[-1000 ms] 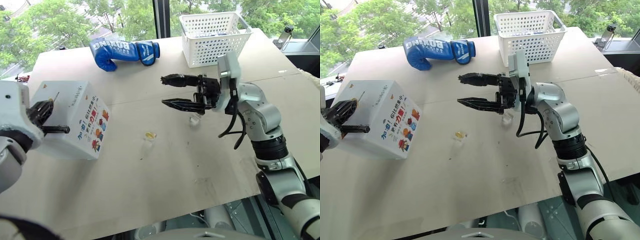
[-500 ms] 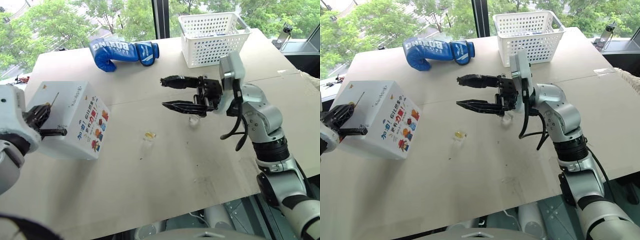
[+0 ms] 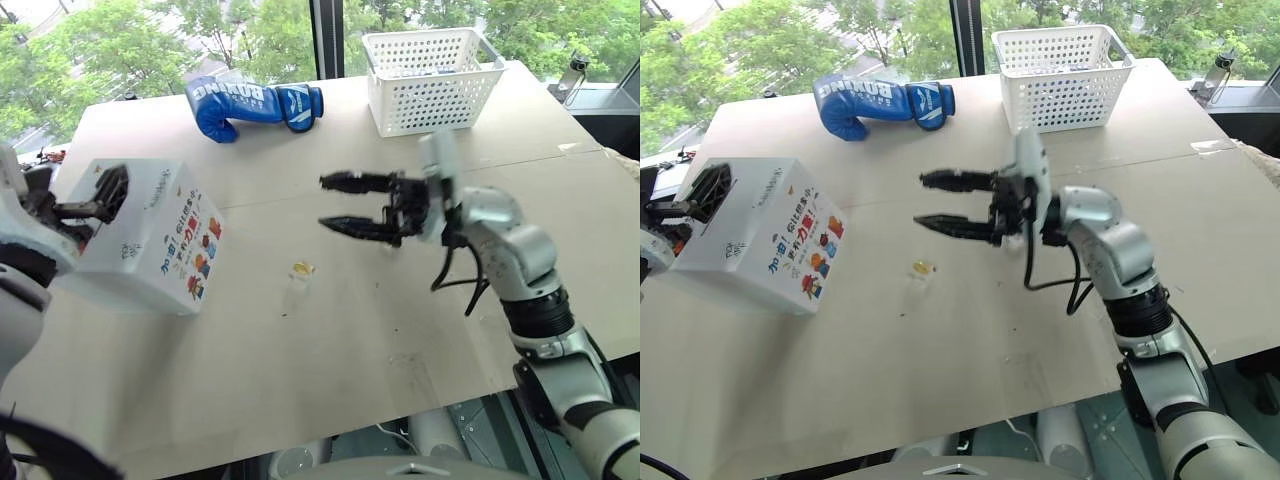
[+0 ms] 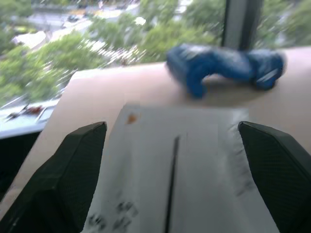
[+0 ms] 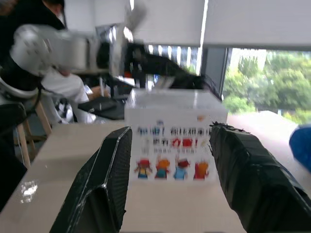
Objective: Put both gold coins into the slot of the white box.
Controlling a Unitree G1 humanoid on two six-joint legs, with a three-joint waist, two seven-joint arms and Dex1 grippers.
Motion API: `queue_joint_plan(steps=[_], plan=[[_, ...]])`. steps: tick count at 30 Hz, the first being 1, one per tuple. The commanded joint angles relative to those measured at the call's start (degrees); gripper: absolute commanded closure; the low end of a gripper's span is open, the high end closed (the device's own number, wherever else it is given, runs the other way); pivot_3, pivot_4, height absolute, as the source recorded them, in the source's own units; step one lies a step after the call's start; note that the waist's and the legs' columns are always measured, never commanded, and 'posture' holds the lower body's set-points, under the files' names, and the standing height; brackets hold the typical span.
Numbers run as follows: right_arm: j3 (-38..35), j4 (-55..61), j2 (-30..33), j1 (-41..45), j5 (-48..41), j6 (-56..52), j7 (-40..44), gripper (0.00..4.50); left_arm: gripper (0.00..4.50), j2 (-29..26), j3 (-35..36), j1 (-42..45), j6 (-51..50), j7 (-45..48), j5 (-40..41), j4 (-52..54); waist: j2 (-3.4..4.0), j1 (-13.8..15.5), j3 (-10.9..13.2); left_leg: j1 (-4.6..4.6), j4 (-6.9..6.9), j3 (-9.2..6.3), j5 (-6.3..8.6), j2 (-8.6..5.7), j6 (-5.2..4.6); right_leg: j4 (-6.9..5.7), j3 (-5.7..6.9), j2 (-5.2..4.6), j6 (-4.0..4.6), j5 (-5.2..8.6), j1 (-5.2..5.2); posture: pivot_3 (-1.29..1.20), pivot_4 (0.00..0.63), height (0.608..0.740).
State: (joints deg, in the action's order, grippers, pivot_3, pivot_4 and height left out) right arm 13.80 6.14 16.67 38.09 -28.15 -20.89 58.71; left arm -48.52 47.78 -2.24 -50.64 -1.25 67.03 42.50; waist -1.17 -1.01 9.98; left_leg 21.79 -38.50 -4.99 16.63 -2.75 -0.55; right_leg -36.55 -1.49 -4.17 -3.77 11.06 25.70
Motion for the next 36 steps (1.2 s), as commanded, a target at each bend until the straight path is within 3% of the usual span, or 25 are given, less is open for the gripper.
queue_joint_plan(steps=[1, 6, 10, 18, 26, 29, 33, 36], plan=[[5.27, -0.97, 1.15, -1.40, 9.18, 3.47, -2.66, 1.74, 0.32, -0.16, 1.70, -8.74, 0.56, 12.78, 7.94, 8.44, 0.02, -0.78, 0.02, 0.01, 0.00, 0.09, 0.02, 0.01, -0.03, 0.00, -0.02, -0.02, 0.00, 0.00, 0.05, 0.00, 0.150, 0.721], [8.75, -5.53, -2.99, -3.00, 15.59, 3.92, -9.09, 1.74, 0.32, 1.89, 4.07, -24.56, 2.56, 24.23, 8.15, 15.87, 0.05, -1.65, 0.04, -0.06, 0.05, 0.15, 0.00, 0.11, 0.00, -0.11, -0.03, 0.08, 0.02, 0.01, 0.14, 0.00, 0.150, 0.721], [10.54, -9.34, -7.16, -3.67, 19.39, 5.05, -12.86, 1.74, 0.32, 4.68, 1.50, -40.24, 5.38, 32.93, -6.97, 17.25, 0.11, -1.66, 0.07, -0.18, 0.06, 0.30, -0.03, 0.17, 0.05, -0.20, -0.11, 0.20, 0.07, 0.00, 0.07, 0.00, 0.150, 0.721], [12.33, -14.37, -12.14, -3.95, 22.86, 6.03, -15.39, 1.74, 0.32, 20.31, -8.05, -44.44, 20.71, 36.10, -23.21, 11.26, -0.18, -1.11, -0.11, -0.14, -0.11, 0.17, -0.03, 0.10, 0.03, -0.07, 0.02, 0.13, 0.13, -0.03, -0.15, 0.00, 0.150, 0.721], [13.11, -18.15, -14.47, -3.25, 25.32, 5.98, -16.22, 1.74, 0.32, 24.12, -12.49, -45.53, 26.86, 37.22, -28.18, 9.53, -0.17, -1.33, -0.10, -0.14, -0.12, 0.10, -0.03, 0.16, 0.02, -0.12, 0.11, 0.16, 0.13, -0.03, -0.13, 0.00, 0.150, 0.721], [13.16, -18.15, -14.98, -3.65, 25.26, 6.33, -15.53, 2.60, 0.22, 24.71, -12.90, -45.45, 27.67, 37.03, -28.10, 9.23, -0.17, -1.37, -0.10, -0.13, -0.13, 0.11, -0.02, 0.16, 0.01, -0.12, 0.09, 0.16, 0.12, -0.04, -0.13, 0.00, 0.150, 0.721], [13.45, -18.04, -15.38, -3.89, 25.37, 6.35, -14.84, 4.47, 0.22, 24.82, -13.18, -45.26, 28.16, 36.90, -27.93, 8.71, -0.16, -1.38, -0.10, -0.14, -0.12, 0.10, 0.09, 0.15, -0.18, -0.12, 0.10, 0.16, 0.12, -0.04, -0.13, 0.00, 0.150, 0.721], [13.52, -17.86, -15.49, -3.97, 25.37, 6.38, -14.34, 4.47, 0.22, 24.85, -13.50, -44.83, 28.41, 36.57, -27.56, 8.40, -0.16, -1.37, -0.10, -0.15, -0.13, 0.08, 0.09, 0.15, -0.18, -0.13, 0.12, 0.17, 0.12, -0.04, -0.13, 0.00, 0.150, 0.721]])
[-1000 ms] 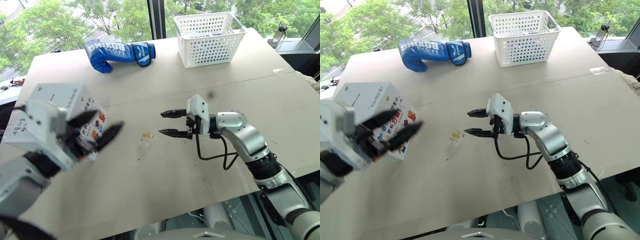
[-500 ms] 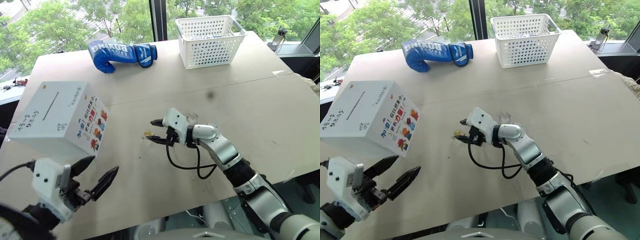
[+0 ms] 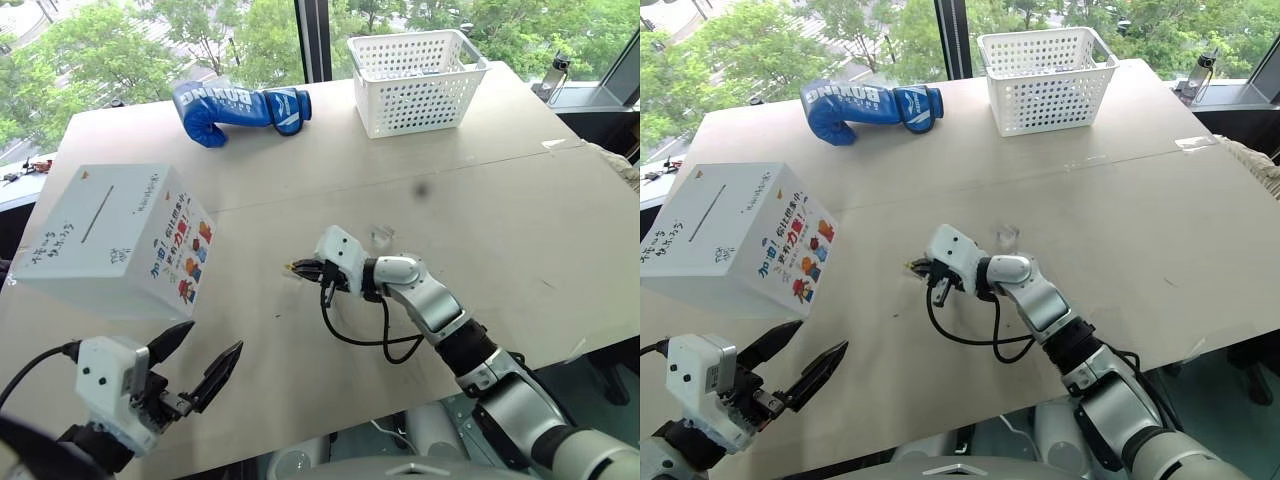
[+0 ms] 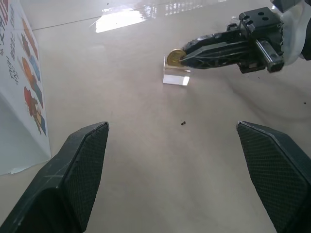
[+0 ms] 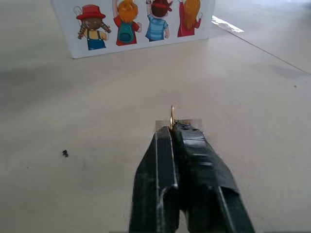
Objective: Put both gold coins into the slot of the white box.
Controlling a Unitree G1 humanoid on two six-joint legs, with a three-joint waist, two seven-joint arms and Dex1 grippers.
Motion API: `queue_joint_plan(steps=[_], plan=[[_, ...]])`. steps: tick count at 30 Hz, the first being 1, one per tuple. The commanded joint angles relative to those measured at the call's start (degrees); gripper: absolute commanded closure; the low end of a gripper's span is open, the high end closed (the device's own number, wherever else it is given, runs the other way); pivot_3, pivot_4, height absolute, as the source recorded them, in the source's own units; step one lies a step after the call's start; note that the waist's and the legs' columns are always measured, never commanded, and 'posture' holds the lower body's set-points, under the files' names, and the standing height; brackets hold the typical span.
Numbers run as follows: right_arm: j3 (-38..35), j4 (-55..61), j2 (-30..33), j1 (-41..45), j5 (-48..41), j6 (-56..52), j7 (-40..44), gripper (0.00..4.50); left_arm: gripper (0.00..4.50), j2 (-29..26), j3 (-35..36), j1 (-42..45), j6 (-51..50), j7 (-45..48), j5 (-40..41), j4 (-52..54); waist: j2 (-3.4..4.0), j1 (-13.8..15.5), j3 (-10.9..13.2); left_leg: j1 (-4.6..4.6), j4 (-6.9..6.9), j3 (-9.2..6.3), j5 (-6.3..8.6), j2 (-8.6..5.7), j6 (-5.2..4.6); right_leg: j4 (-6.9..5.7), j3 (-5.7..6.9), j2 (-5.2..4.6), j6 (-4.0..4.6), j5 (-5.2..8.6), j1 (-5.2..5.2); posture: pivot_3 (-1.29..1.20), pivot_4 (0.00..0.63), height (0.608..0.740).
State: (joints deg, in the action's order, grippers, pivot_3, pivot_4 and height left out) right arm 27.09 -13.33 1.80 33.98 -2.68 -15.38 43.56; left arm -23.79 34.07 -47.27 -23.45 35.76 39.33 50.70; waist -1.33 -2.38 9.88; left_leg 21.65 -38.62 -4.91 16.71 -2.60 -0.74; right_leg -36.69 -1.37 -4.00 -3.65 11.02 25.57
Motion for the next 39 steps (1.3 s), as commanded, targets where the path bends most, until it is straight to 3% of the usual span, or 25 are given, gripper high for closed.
queue_joint_plan(steps=[1, 7, 11, 16, 22, 26, 32, 39], plan=[[0.01, 1.83, -0.63, 0.17, -0.26, 0.65, 0.82, 4.47, 0.22, 0.23, 0.07, 0.68, 1.30, -0.69, 0.69, 0.12, 0.00, 0.01, 0.00, 0.00, 0.00, 0.00, 0.00, 0.00, 0.00, 0.00, 0.00, 0.00, 0.00, 0.00, 0.00, 0.00, 0.150, 0.721], [-6.06, 7.49, -2.65, -0.19, -10.35, -8.16, 3.39, 4.47, 0.22, 2.84, -2.69, 5.92, 0.52, -4.46, 10.30, 1.06, 0.00, 0.05, 0.00, 0.02, -0.02, -0.04, 0.00, 0.00, 0.00, 0.00, 0.02, -0.02, 0.00, 0.00, 0.00, 0.00, 0.150, 0.721], [-12.93, 14.83, -5.11, -0.24, -25.40, -21.37, 5.87, 4.47, 0.22, 7.81, -7.10, 12.85, 2.36, -10.12, 23.34, 1.16, 0.06, 0.11, 0.03, 0.01, -0.03, -0.08, 0.01, 0.01, -0.02, -0.02, 0.05, -0.03, 0.00, -0.01, -0.01, 0.00, 0.150, 0.721], [-19.54, 20.15, -6.37, 0.97, -41.57, -35.17, 5.74, 4.47, 0.22, 11.98, -12.31, 19.68, 4.97, -14.01, 32.77, 1.29, 0.06, 0.23, 0.00, 0.05, -0.09, -0.15, 0.02, -0.02, -0.03, -0.06, 0.09, -0.08, 0.00, -0.02, 0.00, 0.00, 0.150, 0.721], [-23.93, 22.30, -6.66, 2.03, -53.87, -44.11, 3.55, 4.47, 0.22, 11.86, -18.72, 22.34, 5.23, -15.38, 37.52, 3.02, 0.06, -0.03, -0.01, 0.04, -0.12, -0.10, 0.02, -0.03, -0.03, -0.09, 0.05, -0.04, 0.02, -0.03, 0.00, 0.00, 0.150, 0.721], [-24.28, 22.95, -5.66, 2.40, -57.19, -46.32, 2.96, 4.50, 1.24, 11.74, -21.97, 22.70, 5.70, -14.93, 38.46, 3.33, 0.07, 0.06, -0.01, 0.04, -0.12, -0.10, 0.02, -0.04, -0.04, -0.09, 0.06, -0.03, 0.02, -0.02, 0.00, 0.00, 0.150, 0.721], [-24.06, 23.09, -4.66, 2.63, -58.99, -46.92, 1.91, 4.50, 4.26, 11.48, -24.81, 24.18, 6.87, -14.80, 38.09, 2.89, 0.07, 0.07, -0.02, 0.05, -0.13, -0.09, 0.02, -0.08, -0.04, -0.09, 0.06, -0.02, 0.02, -0.03, -0.01, 0.00, 0.150, 0.721], [-23.85, 22.77, -3.96, 3.01, -59.96, -47.17, 0.73, 4.50, 4.42, 10.35, -26.60, 25.36, 7.31, -14.43, 37.87, 2.13, 0.06, 0.09, -0.02, 0.05, -0.13, -0.09, 0.02, -0.07, -0.04, -0.08, 0.06, -0.02, 0.02, -0.02, -0.01, 0.00, 0.150, 0.721]])
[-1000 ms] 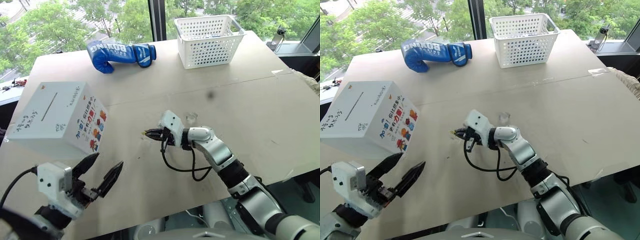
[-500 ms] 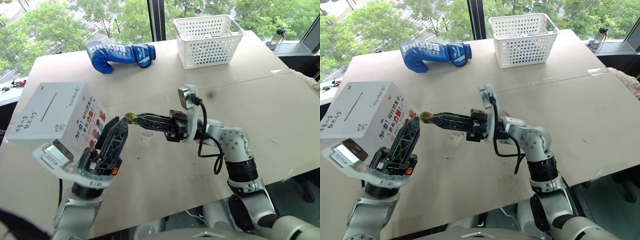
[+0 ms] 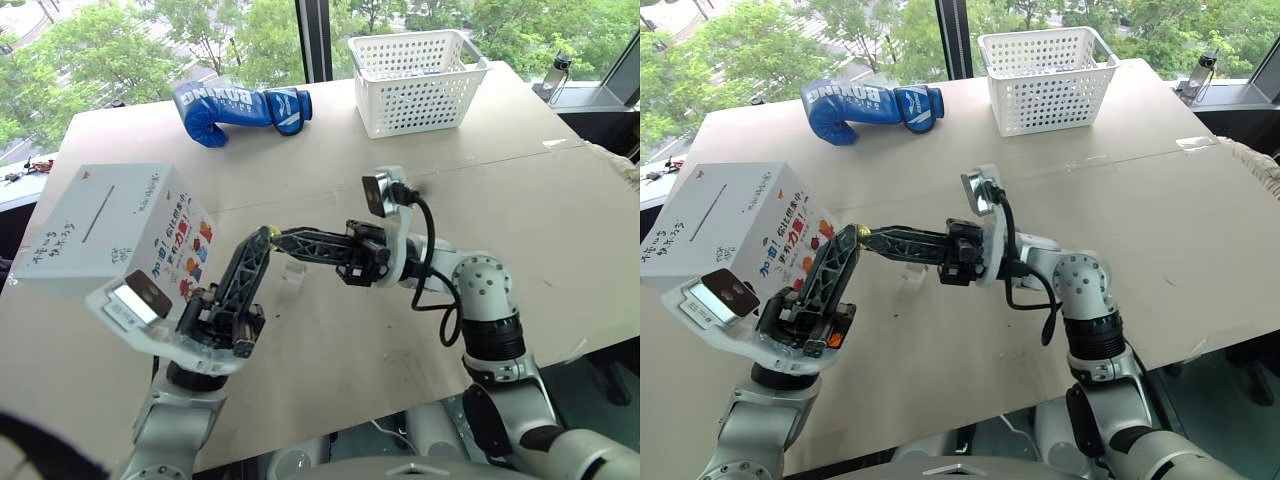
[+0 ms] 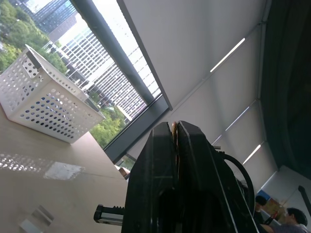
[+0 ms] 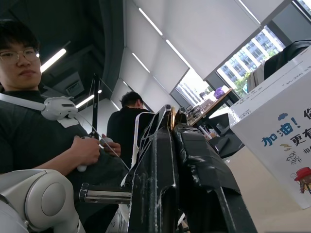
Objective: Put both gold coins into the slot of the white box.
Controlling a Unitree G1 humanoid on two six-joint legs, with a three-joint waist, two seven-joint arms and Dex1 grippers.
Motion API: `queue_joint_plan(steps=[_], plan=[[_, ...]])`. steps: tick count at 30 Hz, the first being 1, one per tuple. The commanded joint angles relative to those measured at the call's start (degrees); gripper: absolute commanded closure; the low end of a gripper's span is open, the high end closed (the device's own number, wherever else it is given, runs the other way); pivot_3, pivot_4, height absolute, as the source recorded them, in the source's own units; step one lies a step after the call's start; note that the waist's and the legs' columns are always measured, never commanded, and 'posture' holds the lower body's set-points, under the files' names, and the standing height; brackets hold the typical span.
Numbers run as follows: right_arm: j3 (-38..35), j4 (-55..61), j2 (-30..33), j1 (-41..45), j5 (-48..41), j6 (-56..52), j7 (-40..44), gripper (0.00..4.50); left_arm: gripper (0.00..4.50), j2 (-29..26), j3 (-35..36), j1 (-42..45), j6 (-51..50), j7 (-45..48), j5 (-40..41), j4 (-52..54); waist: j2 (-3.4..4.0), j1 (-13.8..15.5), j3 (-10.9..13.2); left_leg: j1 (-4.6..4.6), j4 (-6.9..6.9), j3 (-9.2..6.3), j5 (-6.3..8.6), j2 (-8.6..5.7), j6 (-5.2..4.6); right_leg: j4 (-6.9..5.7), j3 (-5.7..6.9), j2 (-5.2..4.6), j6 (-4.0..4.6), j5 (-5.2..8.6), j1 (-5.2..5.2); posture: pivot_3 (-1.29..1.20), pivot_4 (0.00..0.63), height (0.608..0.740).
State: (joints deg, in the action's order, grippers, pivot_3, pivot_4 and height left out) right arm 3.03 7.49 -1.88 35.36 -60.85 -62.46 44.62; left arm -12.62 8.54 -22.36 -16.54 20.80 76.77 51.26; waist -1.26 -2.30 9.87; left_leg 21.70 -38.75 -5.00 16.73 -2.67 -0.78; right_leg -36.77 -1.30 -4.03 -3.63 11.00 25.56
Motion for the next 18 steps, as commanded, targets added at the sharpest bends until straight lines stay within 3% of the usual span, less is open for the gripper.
queue_joint_plan(steps=[1, 4, 8, 11, 15, 18], plan=[[0.16, 1.80, -0.21, 1.68, -2.10, -0.31, -0.56, 4.50, 4.42, -0.97, -1.26, 0.54, 0.48, 0.48, 0.45, 1.52, 0.00, 0.02, 0.00, 0.00, 0.00, 0.00, 0.00, 0.00, 0.00, 0.00, 0.00, 0.00, 0.00, 0.00, 0.00, 0.00, 0.150, 0.721], [0.28, 1.73, 0.09, 1.79, -2.42, -0.34, -0.69, 3.77, 4.50, -1.31, -1.38, 0.68, 0.90, 0.10, 0.27, 1.34, 0.00, 0.00, 0.00, 0.00, 0.00, 0.01, 0.00, 0.00, 0.00, 0.00, -0.01, 0.00, 0.00, 0.00, 0.00, 0.00, 0.150, 0.721], [-0.10, 2.16, 0.71, 1.61, -0.65, 1.83, -1.97, 2.07, 4.50, -2.71, 0.82, 2.25, 1.64, -4.14, 0.36, 1.42, 0.00, 0.02, 0.00, 0.00, 0.00, -0.02, 0.00, 0.00, 0.00, 0.00, 0.01, 0.00, 0.00, 0.00, 0.00, 0.00, 0.150, 0.721], [3.51, 3.04, 6.96, 3.12, 6.34, 6.65, 3.50, 0.94, 4.50, -9.85, 7.21, 3.51, 0.90, -8.66, 4.20, 3.03, 0.01, 0.04, 0.01, 0.00, 0.00, -0.03, 0.00, 0.00, 0.00, 0.00, 0.02, 0.00, 0.00, 0.00, 0.00, 0.00, 0.150, 0.721], [7.42, -0.06, 10.73, 6.83, 19.06, 23.73, 9.78, 0.94, 4.50, -23.50, 19.93, 7.39, 0.28, -17.18, 5.65, 2.07, 0.00, 0.07, 0.01, 0.00, -0.05, -0.04, -0.02, -0.01, 0.02, -0.01, 0.05, 0.01, -0.01, 0.00, -0.01, 0.00, 0.150, 0.721], [7.65, -3.11, 10.70, 9.70, 23.58, 31.64, 12.82, 0.94, 4.50, -31.94, 27.30, 8.82, -2.36, -21.86, 4.02, -1.04, 0.05, -0.17, 0.05, -0.02, -0.07, -0.01, -0.09, -0.01, 0.15, -0.02, 0.02, 0.09, -0.01, 0.00, 0.01, 0.00, 0.150, 0.721]])
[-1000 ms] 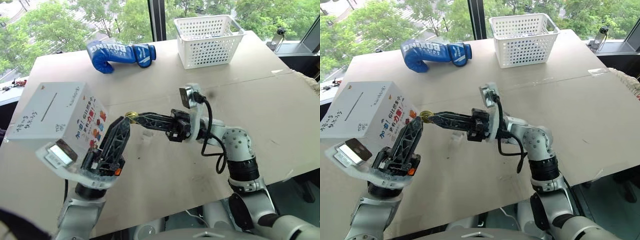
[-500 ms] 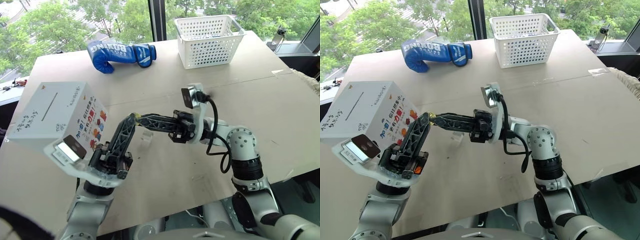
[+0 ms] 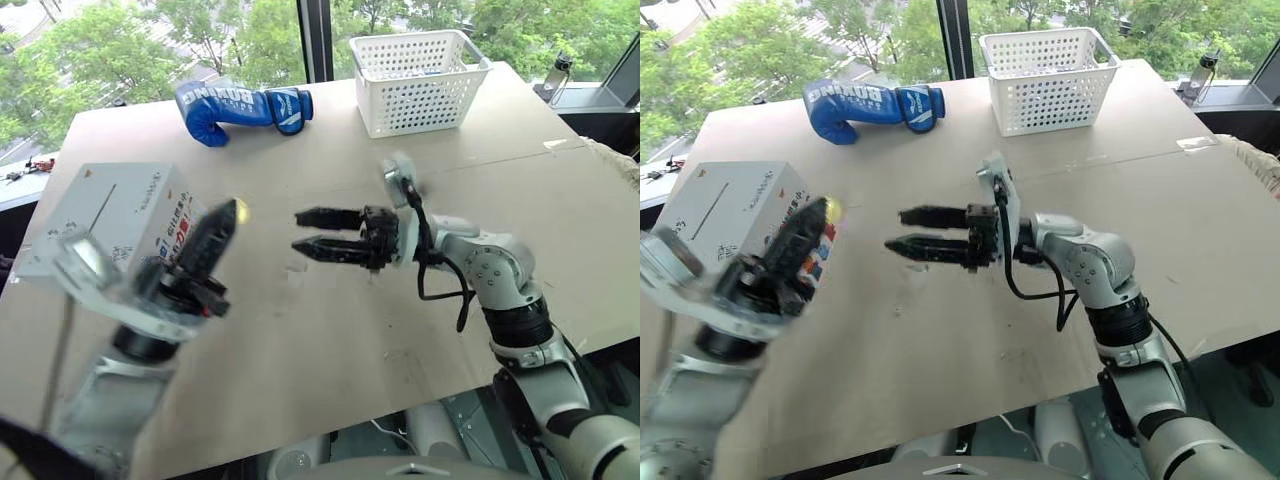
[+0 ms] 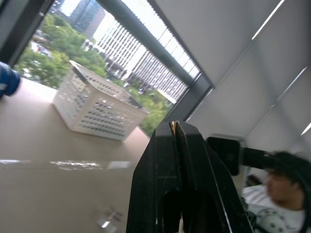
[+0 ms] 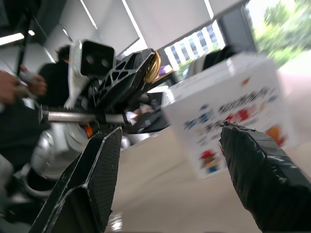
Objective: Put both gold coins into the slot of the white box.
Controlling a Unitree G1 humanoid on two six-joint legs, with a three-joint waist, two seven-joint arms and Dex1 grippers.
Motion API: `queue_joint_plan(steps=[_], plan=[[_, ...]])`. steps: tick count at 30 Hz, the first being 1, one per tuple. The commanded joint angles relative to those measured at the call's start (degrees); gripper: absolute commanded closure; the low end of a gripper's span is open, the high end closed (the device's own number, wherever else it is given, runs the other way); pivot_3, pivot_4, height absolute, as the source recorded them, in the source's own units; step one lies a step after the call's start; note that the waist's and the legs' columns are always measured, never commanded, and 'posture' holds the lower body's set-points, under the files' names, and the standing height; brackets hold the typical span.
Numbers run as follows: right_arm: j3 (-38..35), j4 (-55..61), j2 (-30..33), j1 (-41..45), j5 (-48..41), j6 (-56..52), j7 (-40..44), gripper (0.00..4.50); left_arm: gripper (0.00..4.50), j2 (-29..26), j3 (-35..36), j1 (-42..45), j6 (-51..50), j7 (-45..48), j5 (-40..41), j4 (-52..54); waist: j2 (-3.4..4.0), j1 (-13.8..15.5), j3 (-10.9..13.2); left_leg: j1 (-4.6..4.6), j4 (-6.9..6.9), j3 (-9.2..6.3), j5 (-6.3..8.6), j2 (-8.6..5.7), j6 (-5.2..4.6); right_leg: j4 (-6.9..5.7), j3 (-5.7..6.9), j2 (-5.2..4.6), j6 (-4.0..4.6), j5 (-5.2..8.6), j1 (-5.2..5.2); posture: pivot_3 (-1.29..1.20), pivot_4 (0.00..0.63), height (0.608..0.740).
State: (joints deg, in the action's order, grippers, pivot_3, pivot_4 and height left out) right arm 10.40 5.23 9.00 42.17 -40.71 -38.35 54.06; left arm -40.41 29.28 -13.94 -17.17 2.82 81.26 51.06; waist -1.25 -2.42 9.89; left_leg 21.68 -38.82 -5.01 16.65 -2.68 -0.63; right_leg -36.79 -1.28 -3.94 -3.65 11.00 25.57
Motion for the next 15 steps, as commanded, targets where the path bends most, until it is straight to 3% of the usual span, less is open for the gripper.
queue_joint_plan(steps=[1, 5, 8, 12, 15], plan=[[0.57, -1.73, -0.06, 4.17, 4.94, 9.88, 4.48, 0.94, 4.50, -7.34, 9.56, -0.04, -4.05, -5.71, -1.90, -2.84, 0.05, -0.05, 0.03, 0.00, 0.00, 0.02, -0.06, 0.01, 0.10, 0.00, -0.02, 0.00, 0.00, 0.00, 0.00, 0.00, 0.150, 0.721], [0.89, -3.84, -0.32, 8.35, 8.42, 15.95, 7.13, 0.94, 4.50, -16.72, 21.88, -2.40, -13.58, -11.83, -3.99, -10.00, 0.09, -0.03, 0.11, 0.01, 0.06, 0.00, -0.06, -0.02, 0.11, 0.01, -0.01, 0.00, -0.01, 0.01, 0.05, 0.00, 0.150, 0.721], [1.00, -4.82, -0.33, 9.42, 9.64, 17.50, 8.25, 0.94, 4.50, -20.73, 28.99, -3.44, -20.34, -13.51, -4.00, -14.00, 0.12, 0.02, 0.13, 0.04, 0.19, -0.06, -0.06, -0.01, 0.12, 0.08, 0.04, 0.02, -0.01, 0.01, 0.10, 0.00, 0.150, 0.721], [1.51, -5.48, -0.28, 9.29, 10.99, 18.56, 9.17, 0.94, 4.50, -22.93, 35.35, -4.61, -28.18, -11.87, -2.70, -17.01, 0.15, 0.05, 0.15, 0.05, 0.38, -0.06, -0.06, 0.03, 0.14, 0.22, 0.07, -0.04, -0.01, 0.01, 0.13, 0.00, 0.150, 0.721], [1.74, -5.56, -0.14, 9.03, 11.29, 18.44, 9.87, 0.94, 4.50, -22.54, 35.25, -4.94, -32.01, -10.61, -2.94, -18.78, 0.18, 0.05, 0.16, 0.05, 0.42, -0.07, -0.06, 0.04, 0.14, 0.24, 0.07, -0.04, -0.01, 0.01, 0.14, 0.00, 0.150, 0.721]])
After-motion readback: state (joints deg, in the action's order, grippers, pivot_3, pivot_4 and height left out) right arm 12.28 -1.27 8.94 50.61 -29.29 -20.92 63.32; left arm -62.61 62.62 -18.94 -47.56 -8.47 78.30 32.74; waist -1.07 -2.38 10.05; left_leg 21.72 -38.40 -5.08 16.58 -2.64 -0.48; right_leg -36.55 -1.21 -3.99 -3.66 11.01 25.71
